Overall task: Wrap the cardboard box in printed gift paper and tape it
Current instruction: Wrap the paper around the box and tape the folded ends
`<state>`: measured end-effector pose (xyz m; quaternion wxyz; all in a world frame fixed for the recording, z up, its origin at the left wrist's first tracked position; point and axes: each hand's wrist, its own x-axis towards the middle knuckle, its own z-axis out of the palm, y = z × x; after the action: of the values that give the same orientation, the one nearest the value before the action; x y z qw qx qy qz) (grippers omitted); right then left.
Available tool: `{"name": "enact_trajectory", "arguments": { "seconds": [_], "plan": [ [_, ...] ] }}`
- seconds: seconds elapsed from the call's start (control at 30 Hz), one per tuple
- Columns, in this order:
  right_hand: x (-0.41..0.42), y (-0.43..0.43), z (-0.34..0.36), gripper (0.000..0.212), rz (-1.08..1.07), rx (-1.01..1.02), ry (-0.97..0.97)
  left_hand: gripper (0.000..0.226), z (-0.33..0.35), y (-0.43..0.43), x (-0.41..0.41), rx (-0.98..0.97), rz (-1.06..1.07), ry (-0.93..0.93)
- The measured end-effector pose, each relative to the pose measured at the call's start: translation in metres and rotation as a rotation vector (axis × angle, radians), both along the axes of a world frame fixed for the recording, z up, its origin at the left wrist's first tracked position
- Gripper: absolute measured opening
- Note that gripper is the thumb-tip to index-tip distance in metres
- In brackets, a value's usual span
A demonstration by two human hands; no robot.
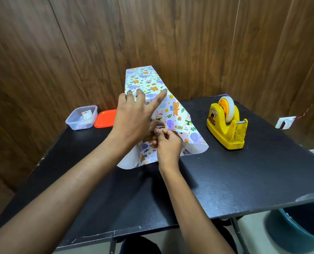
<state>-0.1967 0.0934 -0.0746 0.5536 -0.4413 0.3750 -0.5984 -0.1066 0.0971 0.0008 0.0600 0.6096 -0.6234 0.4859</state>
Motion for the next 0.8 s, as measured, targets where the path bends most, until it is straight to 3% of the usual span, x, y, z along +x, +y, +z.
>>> {"name": "enact_trajectory", "arguments": {
  "seconds": [0.3,0.5,0.67,0.8],
  "plan": [
    [0.006,-0.004,0.001,0.036,-0.087,0.076,0.105,0.088,-0.001,0.000,-0.001,-0.015,-0.017,-0.006],
    [-0.002,-0.002,-0.013,0.032,-0.036,0.238,0.031,0.089,-0.001,0.000,0.000,-0.025,-0.012,-0.017],
    [-0.007,0.002,-0.015,0.031,0.058,0.330,-0.025,0.086,0.000,0.002,-0.003,0.006,0.016,-0.029],
    [-0.021,0.029,0.001,0.034,0.321,0.363,0.068,0.080,0.005,0.000,-0.009,0.058,0.055,0.034]
  ]
}}
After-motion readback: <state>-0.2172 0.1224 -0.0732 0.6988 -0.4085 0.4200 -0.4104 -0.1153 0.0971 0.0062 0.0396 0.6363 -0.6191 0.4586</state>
